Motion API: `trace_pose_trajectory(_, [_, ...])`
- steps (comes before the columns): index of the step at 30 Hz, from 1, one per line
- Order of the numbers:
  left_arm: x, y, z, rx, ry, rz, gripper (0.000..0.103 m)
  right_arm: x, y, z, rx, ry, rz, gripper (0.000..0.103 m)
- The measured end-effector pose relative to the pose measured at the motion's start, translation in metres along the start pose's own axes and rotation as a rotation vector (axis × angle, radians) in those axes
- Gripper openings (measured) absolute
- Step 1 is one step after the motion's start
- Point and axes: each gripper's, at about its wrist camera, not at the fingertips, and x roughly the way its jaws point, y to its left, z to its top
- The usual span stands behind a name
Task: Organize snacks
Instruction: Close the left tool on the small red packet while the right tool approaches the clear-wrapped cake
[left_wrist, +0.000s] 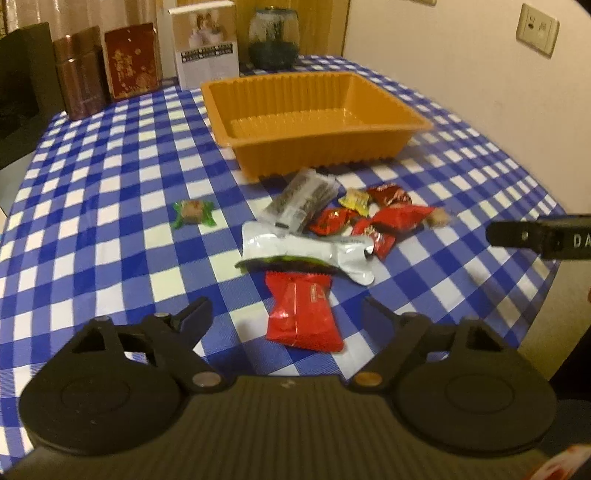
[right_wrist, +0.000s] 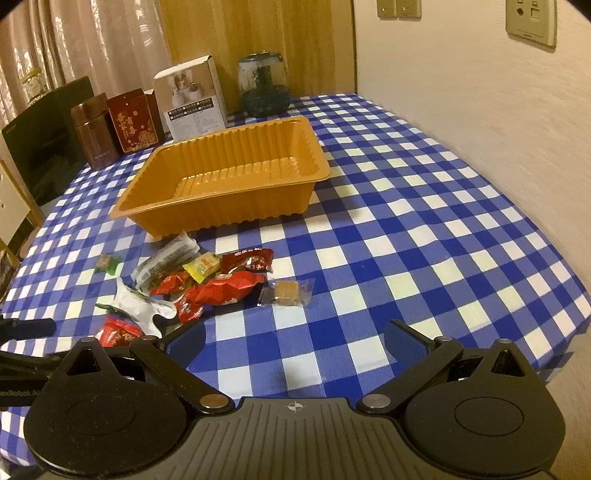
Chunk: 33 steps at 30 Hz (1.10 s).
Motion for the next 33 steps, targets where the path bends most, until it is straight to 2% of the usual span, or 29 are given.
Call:
trace_pose_trajectory(6, [0.015, -0.004, -0.003, 0.036, 0.016, -0.011, 0.070, 0.012, -0.001, 0.001, -0.017, 0.002, -0.002, 0.103])
trace_pose_trajectory(9, [0.018, -0.008, -0.003, 0.056, 0.012, -0.008, 0.067, 0.016, 0.001, 0.002, -0.036, -0.005, -0.003, 0.103])
trace_pose_trajectory(11, [0.020, -0.010, -0.002, 0.067, 0.011, -0.006, 0.060, 0.018, 0.002, 0.003, -0.055, -0.010, -0.011, 0.103])
trace_pose_trajectory(14, [0.023, -0.010, -0.003, 0.066, 0.012, -0.003, 0.058, 0.021, 0.002, 0.003, -0.069, -0.017, -0.021, 0.102])
trace_pose_trajectory(15, [0.024, -0.009, -0.003, 0.063, 0.013, -0.004, 0.056, 0.022, 0.003, 0.004, -0.075, -0.017, -0.024, 0.086])
trace_pose_trajectory(16, [0.025, -0.010, -0.003, 0.061, 0.014, -0.002, 0.055, 0.025, 0.004, 0.004, -0.084, -0.006, -0.038, 0.060])
trace_pose_trajectory(17, [0.025, -0.009, -0.003, 0.060, 0.014, -0.001, 0.055, 0.028, 0.005, 0.004, -0.087, 0.006, -0.065, 0.057])
trace_pose_trajectory(21, [0.027, -0.008, -0.004, 0.055, 0.012, -0.004, 0.055, 0.034, 0.001, 0.005, -0.072, 0.013, -0.054, 0.057])
trace_pose_trajectory(28, [0.029, -0.007, -0.003, 0.042, 0.018, 0.001, 0.042, 0.050, 0.002, 0.011, -0.098, 0.011, -0.047, 0.057])
trace_pose_trajectory(33, [0.030, -0.007, -0.004, 0.043, 0.012, 0.001, 0.039, 0.062, 0.004, 0.014, -0.086, 0.027, -0.024, 0.057])
